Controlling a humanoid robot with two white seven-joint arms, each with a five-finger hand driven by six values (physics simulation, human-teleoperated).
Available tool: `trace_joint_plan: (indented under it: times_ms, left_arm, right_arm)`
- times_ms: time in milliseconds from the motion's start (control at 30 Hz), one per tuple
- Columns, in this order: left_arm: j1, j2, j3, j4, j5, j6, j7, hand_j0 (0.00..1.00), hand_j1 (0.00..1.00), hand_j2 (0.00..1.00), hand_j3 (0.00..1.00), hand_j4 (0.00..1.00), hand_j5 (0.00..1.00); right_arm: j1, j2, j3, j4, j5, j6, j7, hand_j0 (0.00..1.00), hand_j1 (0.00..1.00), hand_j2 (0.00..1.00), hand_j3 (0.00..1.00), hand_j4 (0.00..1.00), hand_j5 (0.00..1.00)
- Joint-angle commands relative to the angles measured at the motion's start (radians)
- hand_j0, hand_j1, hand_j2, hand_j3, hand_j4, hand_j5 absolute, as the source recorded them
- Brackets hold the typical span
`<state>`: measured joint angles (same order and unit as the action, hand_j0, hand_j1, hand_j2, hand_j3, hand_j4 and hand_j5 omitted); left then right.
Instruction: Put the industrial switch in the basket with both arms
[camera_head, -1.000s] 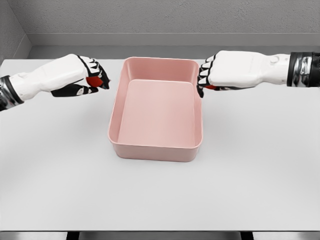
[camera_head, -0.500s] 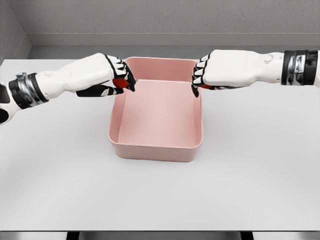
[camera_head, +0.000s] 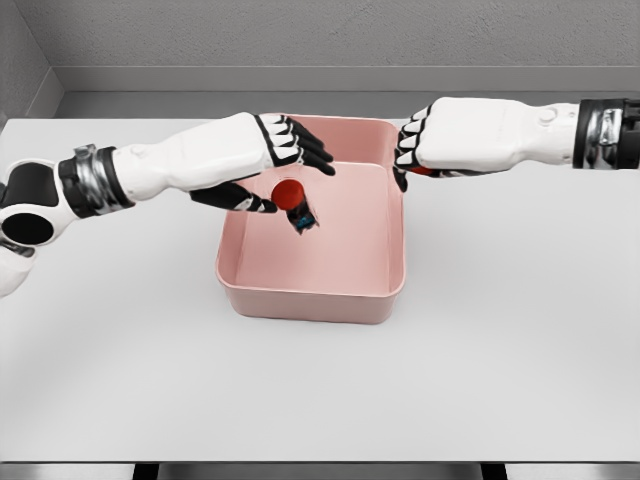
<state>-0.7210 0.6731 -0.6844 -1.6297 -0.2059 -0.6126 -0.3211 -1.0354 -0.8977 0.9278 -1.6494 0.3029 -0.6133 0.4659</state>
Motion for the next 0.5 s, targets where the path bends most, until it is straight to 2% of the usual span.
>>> trace_joint_plan:
  times_ms: [0, 200, 400, 467]
  left_arm:
    - [0.000, -0.001, 0.000, -0.007, 0.008, 0.002, 0.000, 1.00, 1.00, 1.00, 1.00, 1.00, 1.00]
    - [-0.003, 0.014, 0.014, -0.018, 0.032, 0.002, 0.002, 1.00, 1.00, 1.00, 1.00, 1.00, 1.00]
    - [0.008, 0.170, 0.045, -0.004, 0.123, 0.002, 0.004, 1.00, 1.00, 1.00, 1.00, 1.00, 1.00]
    - [0.035, 0.233, 0.051, 0.002, 0.146, 0.002, 0.004, 1.00, 1.00, 1.00, 1.00, 1.00, 1.00]
  right_arm:
    - [0.000, -0.004, -0.001, 0.000, -0.004, 0.002, 0.000, 0.46, 0.46, 0.46, 0.46, 0.46, 0.46]
    - [0.000, 0.002, -0.001, -0.003, -0.005, 0.002, 0.000, 0.46, 0.46, 0.46, 0.46, 0.46, 0.46]
    - [-0.002, 0.022, 0.000, -0.006, -0.005, 0.002, 0.000, 0.46, 0.46, 0.46, 0.46, 0.46, 0.46]
    - [-0.002, 0.030, 0.000, -0.007, -0.007, 0.002, 0.000, 0.46, 0.46, 0.46, 0.46, 0.46, 0.46]
